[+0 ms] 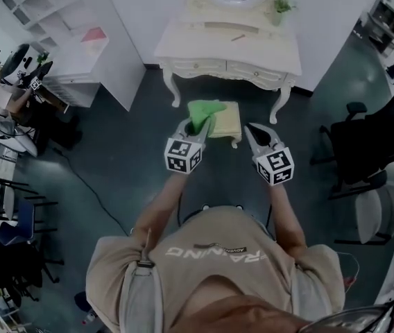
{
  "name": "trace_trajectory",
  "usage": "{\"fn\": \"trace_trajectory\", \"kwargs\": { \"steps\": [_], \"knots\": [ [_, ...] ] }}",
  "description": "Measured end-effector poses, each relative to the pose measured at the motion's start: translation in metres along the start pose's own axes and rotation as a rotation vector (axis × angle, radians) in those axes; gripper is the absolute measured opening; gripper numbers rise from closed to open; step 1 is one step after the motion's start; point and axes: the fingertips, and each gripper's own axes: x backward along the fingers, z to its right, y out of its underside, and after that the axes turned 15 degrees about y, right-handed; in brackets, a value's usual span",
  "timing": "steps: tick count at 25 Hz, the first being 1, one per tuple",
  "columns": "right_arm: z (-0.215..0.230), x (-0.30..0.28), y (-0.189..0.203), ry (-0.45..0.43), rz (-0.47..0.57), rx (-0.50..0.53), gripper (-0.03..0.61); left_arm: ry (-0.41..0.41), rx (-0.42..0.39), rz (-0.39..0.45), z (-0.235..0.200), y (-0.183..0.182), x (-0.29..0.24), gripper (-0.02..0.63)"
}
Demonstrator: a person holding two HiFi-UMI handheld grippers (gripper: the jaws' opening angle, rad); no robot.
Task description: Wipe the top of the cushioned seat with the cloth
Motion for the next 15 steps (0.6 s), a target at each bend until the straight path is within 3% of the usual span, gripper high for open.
{"fn": "trace_trajectory", "kwargs": {
  "steps": [6,10,15],
  "knots": [
    [-0.003,0.004,-0.067,-0.044,0.120,0.013,0.002,-0.044,-0.092,0.096,0.011,-0.057,0.014,0.047],
    [-0.009,0.014,-0.086,-0.045,0.178,-0.005,0.002,-0.072,-0.159,0.097,0.023,-0.064,0.029,0.048],
    [-0.010,0.018,-0.084,0.013,0.191,0.009,0.002,-0.094,-0.086,0.129,0.021,-0.059,0.044,0.048]
  ]
}}
